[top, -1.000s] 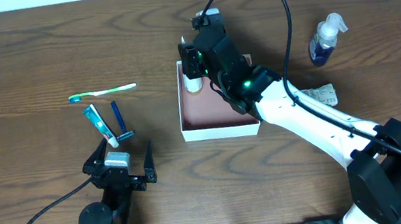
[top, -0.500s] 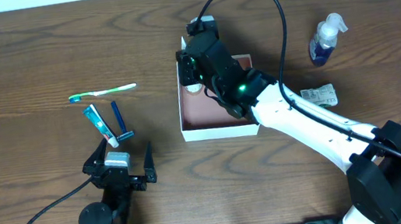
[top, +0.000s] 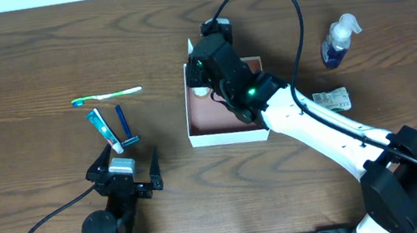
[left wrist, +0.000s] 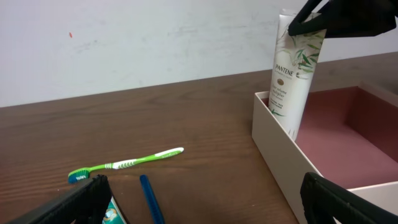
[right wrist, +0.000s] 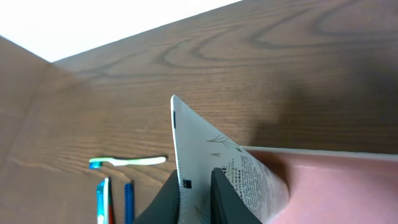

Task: Pack container
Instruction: 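Lower the tube upright into the box and open the right gripper, then move the right gripper back to the green soap bar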

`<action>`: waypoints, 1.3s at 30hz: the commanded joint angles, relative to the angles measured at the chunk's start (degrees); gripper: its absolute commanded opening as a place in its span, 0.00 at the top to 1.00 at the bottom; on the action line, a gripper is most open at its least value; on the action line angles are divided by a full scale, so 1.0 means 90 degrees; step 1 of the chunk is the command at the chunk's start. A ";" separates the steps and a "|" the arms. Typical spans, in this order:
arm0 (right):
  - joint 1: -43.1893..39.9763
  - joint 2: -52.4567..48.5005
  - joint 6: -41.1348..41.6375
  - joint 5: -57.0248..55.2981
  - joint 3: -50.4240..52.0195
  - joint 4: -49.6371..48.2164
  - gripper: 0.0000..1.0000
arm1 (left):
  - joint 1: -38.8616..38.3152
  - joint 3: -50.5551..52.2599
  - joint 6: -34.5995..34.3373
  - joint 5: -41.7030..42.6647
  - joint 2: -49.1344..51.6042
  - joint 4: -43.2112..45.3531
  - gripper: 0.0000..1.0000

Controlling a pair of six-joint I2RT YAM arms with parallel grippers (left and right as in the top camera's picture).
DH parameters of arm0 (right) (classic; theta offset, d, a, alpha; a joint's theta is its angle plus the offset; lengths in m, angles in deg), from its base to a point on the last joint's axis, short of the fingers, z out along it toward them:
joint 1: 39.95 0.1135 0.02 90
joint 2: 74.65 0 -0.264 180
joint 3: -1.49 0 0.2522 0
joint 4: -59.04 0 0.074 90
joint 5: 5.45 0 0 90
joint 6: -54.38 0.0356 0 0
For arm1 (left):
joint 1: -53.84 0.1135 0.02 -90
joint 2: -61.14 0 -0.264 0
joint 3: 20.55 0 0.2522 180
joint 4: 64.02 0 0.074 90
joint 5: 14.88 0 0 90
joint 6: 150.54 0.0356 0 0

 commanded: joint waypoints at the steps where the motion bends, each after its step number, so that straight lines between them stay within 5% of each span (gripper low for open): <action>1: 0.0073 0.0068 0.0481 -0.0080 -0.0160 0.0058 0.89 | 0.0032 0.0112 0.0083 0.0068 0.0002 -0.0206 0.02; 9: 0.0070 0.0068 0.0862 -0.0304 -0.0160 0.0141 0.98 | 0.0032 0.0112 0.0083 0.0068 0.0002 -0.0206 0.02; 21: 0.0073 0.0068 0.1319 -0.0418 -0.0160 0.0199 0.98 | 0.0032 0.0112 0.0080 0.0068 0.0002 -0.0206 0.02; 23: 0.0073 0.0068 0.1326 -0.0415 -0.0160 0.0180 0.84 | 0.0032 0.0112 0.0083 0.0068 0.0002 -0.0206 0.02; 26: 0.0073 0.0068 0.1316 -0.0391 -0.0160 0.0129 0.47 | 0.0032 0.0112 0.0083 0.0068 0.0002 -0.0206 0.02; 28: 0.0073 0.0068 0.1171 -0.0282 -0.0160 0.0022 0.35 | 0.0032 0.0112 0.0083 0.0068 0.0002 -0.0206 0.02; 34: 0.0073 0.0255 0.0287 0.0158 -0.0510 -0.0019 0.23 | 0.0032 0.0112 0.0083 0.0068 0.0002 -0.0206 0.02; 39: 0.0056 0.0763 -0.0663 -0.0233 -0.1394 0.1302 0.16 | 0.0032 0.0112 0.0083 0.0068 0.0002 -0.0206 0.02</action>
